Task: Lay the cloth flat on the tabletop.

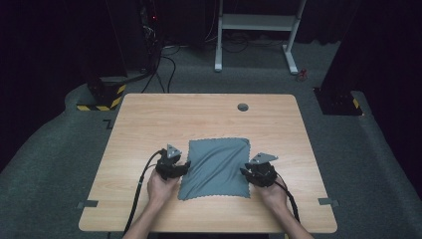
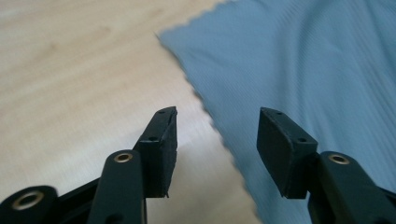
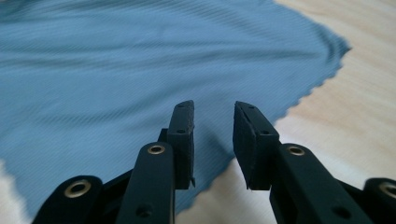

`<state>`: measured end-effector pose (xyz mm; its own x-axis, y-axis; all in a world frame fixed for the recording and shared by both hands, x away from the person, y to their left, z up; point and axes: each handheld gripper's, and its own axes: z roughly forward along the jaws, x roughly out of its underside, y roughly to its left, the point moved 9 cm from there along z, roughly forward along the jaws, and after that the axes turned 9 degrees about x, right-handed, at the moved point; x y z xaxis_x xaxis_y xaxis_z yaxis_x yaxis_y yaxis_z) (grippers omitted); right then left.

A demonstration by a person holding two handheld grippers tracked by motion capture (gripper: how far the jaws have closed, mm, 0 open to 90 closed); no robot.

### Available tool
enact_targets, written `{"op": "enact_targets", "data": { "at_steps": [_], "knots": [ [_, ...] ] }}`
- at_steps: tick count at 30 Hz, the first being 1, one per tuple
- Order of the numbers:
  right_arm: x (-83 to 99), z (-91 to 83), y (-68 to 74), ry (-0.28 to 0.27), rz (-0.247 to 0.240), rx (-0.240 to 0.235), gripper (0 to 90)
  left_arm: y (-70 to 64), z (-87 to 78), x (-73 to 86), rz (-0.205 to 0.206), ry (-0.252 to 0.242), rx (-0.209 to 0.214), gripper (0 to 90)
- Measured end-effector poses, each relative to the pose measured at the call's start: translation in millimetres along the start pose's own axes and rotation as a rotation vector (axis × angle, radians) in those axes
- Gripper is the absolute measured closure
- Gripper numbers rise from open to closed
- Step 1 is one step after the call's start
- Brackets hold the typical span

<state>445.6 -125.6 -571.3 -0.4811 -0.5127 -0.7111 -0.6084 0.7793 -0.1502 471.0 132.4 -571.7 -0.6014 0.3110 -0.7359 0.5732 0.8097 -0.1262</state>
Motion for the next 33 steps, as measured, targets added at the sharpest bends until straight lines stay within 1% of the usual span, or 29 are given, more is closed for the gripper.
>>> {"op": "enact_targets", "data": {
  "at_steps": [2, 3, 5, 6, 7, 9, 11, 13, 15, 16, 17, 18, 20, 21, 22, 23, 25, 26, 27, 28, 29, 30, 31, 32, 33],
  "knots": [
    [5.1, -7.2, 9.0, -0.014, 0.0, -0.017, 68.8, 10.4, 8.1, -10.8, -0.012, 0.02, -0.016, 50.5],
    [7.6, -10.1, 13.6, -0.018, -0.005, -0.029, 68.6, 13.6, 10.3, -14.2, -0.01, 0.025, -0.021, 51.1],
    [12.1, -13.5, 20.2, -0.019, -0.024, -0.034, 68.3, 19.0, 16.5, -22.9, -0.014, 0.034, -0.026, 52.2],
    [16.6, -15.8, 25.2, -0.017, -0.038, -0.038, 67.8, 20.4, 20.0, -26.7, -0.02, 0.048, -0.028, 52.5],
    [20.1, -16.9, 27.9, -0.017, -0.048, -0.041, 67.5, 21.6, 22.7, -29.7, -0.014, 0.054, -0.034, 52.5],
    [25.8, -18.8, 30.1, -0.014, -0.058, -0.043, 67.0, 22.0, 30.2, -36.0, -0.014, 0.066, -0.032, 52.6],
    [29.7, -22.7, 30.8, -0.017, -0.048, -0.053, 66.4, 23.4, 39.4, -39.3, -0.01, 0.095, -0.039, 53.4],
    [32.0, -25.9, 32.4, -0.022, -0.043, -0.062, 65.7, 24.0, 46.6, -39.9, -0.011, 0.11, -0.039, 54.9],
    [34.5, -28.4, 34.9, -0.022, -0.047, -0.077, 64.9, 25.1, 51.7, -41.6, -0.011, 0.112, -0.038, 56.2],
    [35.3, -29.2, 35.8, -0.022, -0.05, -0.081, 64.9, 26.1, 53.0, -43.0, -0.02, 0.112, -0.032, 57.4],
    [36.6, -30.7, 37.1, -0.02, -0.055, -0.085, 64.9, 25.9, 53.7, -43.8, -0.022, 0.113, -0.029, 60.4],
    [36.9, -31.4, 38.1, -0.022, -0.059, -0.089, 64.9, 24.8, 54.4, -45.0, -0.007, 0.12, -0.017, 64.6],
    [38.2, -33.0, 41.1, -0.021, -0.075, -0.093, 65.8, 19.9, 56.5, -46.5, 0.029, 0.132, 0.011, 80.9],
    [38.3, -33.2, 41.5, -0.023, -0.08, -0.093, 66.6, 19.0, 57.4, -47.3, 0.04, 0.136, 0.006, 85.8],
    [38.4, -33.4, 41.7, -0.024, -0.079, -0.096, 67.2, 18.5, 58.3, -48.0, 0.05, 0.143, -0.002, 87.8],
    [39.0, -33.9, 42.0, -0.021, -0.076, -0.099, 68.3, 19.3, 60.0, -50.1, 0.062, 0.15, -0.02, 88.5],
    [40.1, -35.1, 42.6, -0.028, -0.08, -0.103, 71.0, 22.5, 61.4, -52.1, 0.057, 0.152, -0.032, 89.0],
    [40.4, -35.6, 42.7, -0.027, -0.084, -0.101, 71.4, 24.7, 61.3, -52.4, 0.048, 0.15, -0.034, 89.0],
    [40.9, -36.2, 42.8, -0.026, -0.088, -0.102, 72.0, 28.5, 61.2, -52.7, 0.022, 0.141, -0.03, 89.1],
    [41.4, -36.8, 43.3, -0.03, -0.091, -0.101, 72.9, 30.6, 60.8, -52.5, 0.005, 0.137, -0.027, 89.0],
    [41.9, -37.3, 43.4, -0.029, -0.093, -0.101, 73.7, 33.8, 60.0, -52.4, -0.005, 0.135, -0.032, 88.8],
    [42.6, -38.1, 43.8, -0.029, -0.093, -0.104, 74.1, 35.7, 59.2, -52.1, -0.005, 0.136, -0.043, 88.3],
    [42.7, -38.1, 43.9, -0.031, -0.093, -0.105, 74.1, 37.0, 58.1, -51.6, -0.003, 0.14, -0.056, 86.8],
    [42.7, -38.2, 43.9, -0.031, -0.093, -0.104, 74.1, 38.0, 56.8, -51.1, -0.007, 0.141, -0.069, 81.8],
    [42.8, -38.3, 43.9, -0.027, -0.093, -0.103, 74.0, 37.7, 54.6, -50.2, -0.025, 0.141, -0.063, 73.8]
  ]
}}
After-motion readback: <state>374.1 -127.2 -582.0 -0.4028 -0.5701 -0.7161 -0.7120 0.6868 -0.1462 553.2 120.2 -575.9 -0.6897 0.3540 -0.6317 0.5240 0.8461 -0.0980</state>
